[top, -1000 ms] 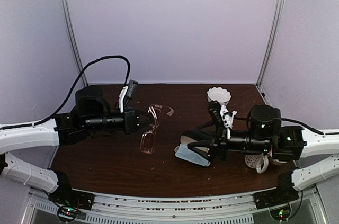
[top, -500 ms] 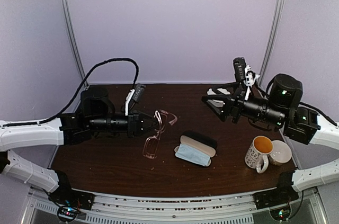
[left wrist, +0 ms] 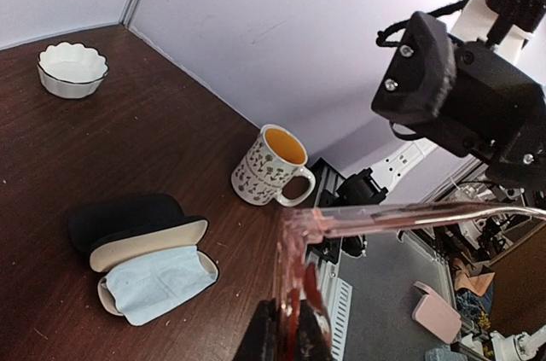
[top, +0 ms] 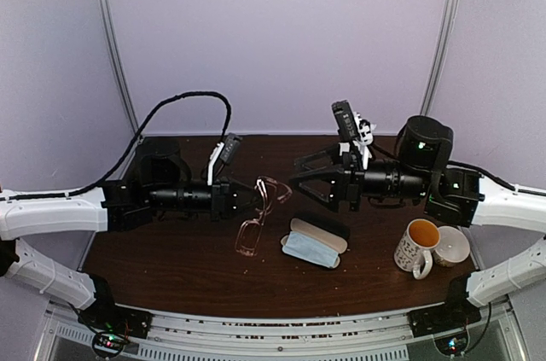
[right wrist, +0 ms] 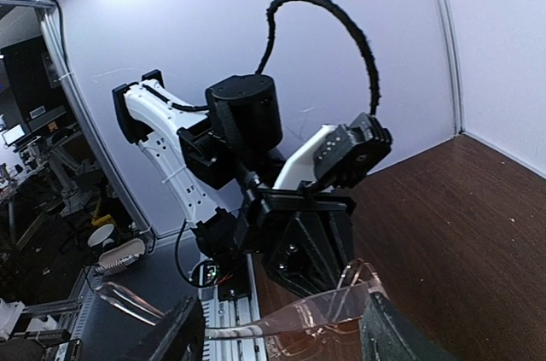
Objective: Organize the sunglasses
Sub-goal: Fold the left temple of the sunglasses with the sunglasses.
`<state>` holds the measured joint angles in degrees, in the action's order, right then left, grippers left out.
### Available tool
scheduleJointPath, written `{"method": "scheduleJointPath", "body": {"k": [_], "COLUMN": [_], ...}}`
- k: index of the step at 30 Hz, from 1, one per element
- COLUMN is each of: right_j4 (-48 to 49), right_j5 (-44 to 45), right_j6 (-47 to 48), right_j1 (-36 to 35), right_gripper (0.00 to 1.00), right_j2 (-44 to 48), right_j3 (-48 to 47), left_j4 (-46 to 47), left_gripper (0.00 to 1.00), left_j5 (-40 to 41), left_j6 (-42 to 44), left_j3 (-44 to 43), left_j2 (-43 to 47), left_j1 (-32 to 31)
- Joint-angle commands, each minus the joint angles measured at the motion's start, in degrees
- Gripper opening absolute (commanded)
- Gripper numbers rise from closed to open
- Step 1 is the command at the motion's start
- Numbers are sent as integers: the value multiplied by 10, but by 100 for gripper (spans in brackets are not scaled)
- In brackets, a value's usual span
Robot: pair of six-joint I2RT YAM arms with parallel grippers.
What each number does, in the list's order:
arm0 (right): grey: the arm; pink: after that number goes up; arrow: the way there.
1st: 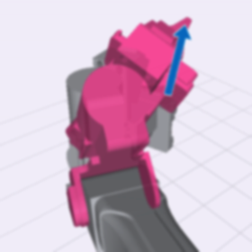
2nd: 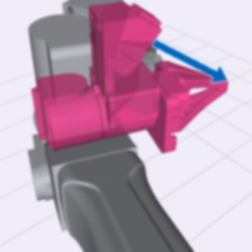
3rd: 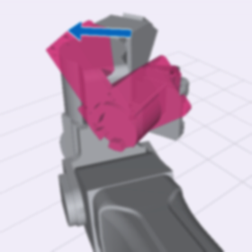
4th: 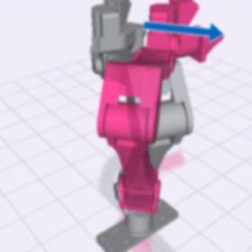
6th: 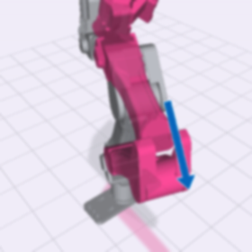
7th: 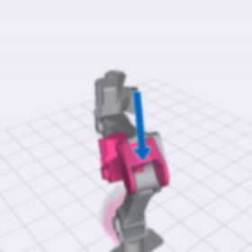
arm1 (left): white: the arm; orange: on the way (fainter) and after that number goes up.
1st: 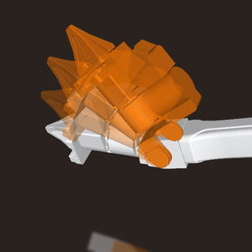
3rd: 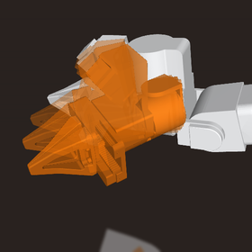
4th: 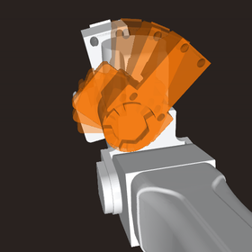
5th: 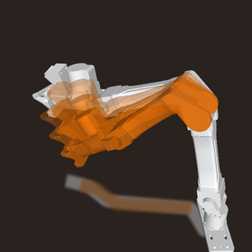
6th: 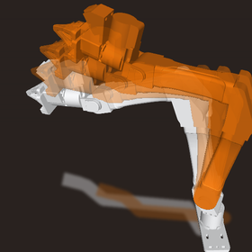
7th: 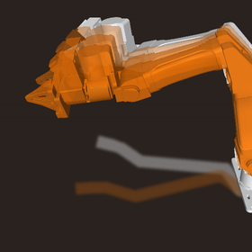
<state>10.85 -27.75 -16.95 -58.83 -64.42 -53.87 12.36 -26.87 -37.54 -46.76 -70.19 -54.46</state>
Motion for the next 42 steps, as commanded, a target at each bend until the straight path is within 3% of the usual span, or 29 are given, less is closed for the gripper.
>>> {"method": "scheduleJointPath", "body": {"k": [1,42], "right_j4": [24,98], "right_j5": [-55,-65], "right_j6": [1,-15], "right_j1": [-18,-44], "right_gripper": [63,61], "right_j2": [-11,-118], "right_j3": [-29,8], "left_j4": [29,34], "left_gripper": [0,0], "left_j5": [-7,-29], "left_j6": [9,10], "left_j3": [-21,-35], "left_j2": [-1,8], "left_j1": [-3,-10]}}
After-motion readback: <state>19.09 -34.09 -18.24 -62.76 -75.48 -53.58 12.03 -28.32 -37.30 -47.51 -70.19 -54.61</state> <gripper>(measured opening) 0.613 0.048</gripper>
